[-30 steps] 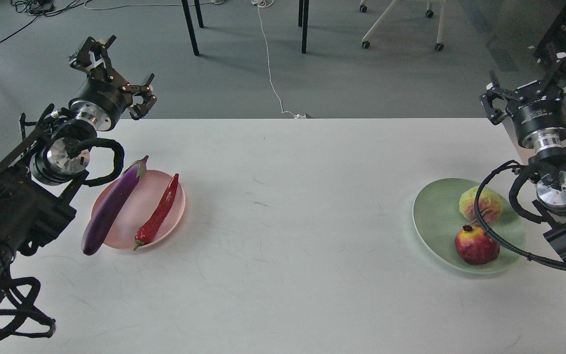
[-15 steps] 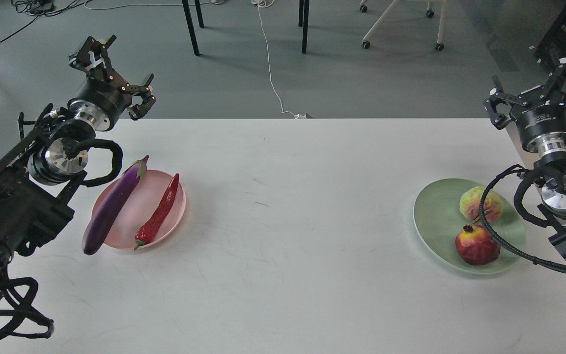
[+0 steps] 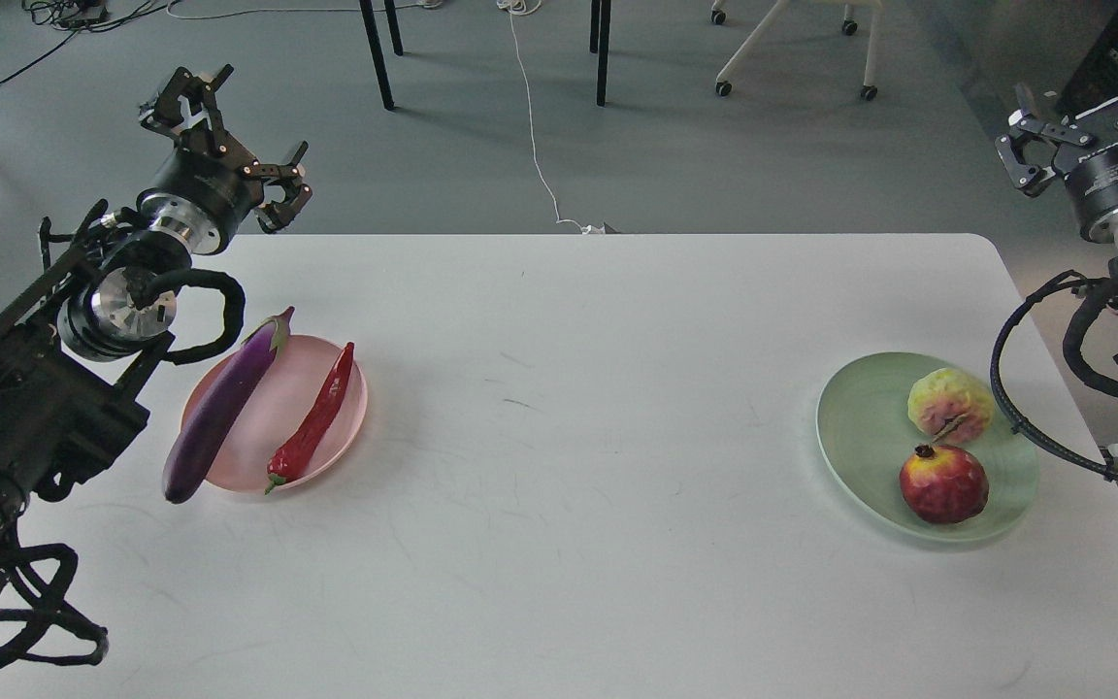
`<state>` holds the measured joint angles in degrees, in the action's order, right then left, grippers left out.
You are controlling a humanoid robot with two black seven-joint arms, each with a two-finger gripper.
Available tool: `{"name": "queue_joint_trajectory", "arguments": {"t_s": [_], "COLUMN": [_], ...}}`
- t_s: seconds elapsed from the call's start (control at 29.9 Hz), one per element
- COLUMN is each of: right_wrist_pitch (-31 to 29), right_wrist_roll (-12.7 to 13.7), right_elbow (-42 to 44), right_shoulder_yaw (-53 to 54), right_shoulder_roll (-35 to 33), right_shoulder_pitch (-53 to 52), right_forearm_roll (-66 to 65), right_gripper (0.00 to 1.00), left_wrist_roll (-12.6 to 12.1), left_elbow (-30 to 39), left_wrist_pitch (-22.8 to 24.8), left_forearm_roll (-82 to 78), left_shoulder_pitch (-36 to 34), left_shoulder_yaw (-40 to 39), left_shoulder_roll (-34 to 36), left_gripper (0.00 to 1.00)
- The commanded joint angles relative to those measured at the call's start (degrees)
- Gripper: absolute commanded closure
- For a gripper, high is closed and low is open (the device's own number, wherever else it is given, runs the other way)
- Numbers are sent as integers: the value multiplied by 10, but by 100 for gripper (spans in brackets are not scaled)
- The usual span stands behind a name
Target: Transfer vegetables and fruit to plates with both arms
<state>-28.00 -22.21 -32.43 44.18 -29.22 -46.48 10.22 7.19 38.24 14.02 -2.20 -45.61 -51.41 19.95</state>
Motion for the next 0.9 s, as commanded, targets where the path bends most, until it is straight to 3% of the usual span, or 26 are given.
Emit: {"name": "queue_joint_trajectory", "arguments": {"t_s": [0.0,0.23,0.43,0.57,0.87], "right_wrist_pitch": [0,0,0,0,0], "right_wrist_roll": [2,0,1,-2,-3], "right_elbow": [-14,-68,-97,-116,-100], "right_shoulder_yaw": [-30,-282,-448,-495,-477], "right_shoulder_roll": [-37,-114,-117,-103,-70], "right_shoulder_pitch": [-28,-192,-321,-360,-361], "right_forearm_roll": [-10,-42,-115,-157,-151], "right_gripper": [1,1,1,1,1], "left_wrist_roll": [0,4,4,5,4], "left_elbow": [0,0,3,3,3], "left_wrist_pitch": [1,2,2,2,3], "left_forearm_roll": [0,1,1,1,1], "left_shoulder_pitch": [-1,-1,-1,-1,-1], "left_shoulder_yaw": [-1,-4,-9,-11,-9], "left_shoulder_roll": [1,1,0,0,4], "left_gripper": [2,2,2,2,2]}}
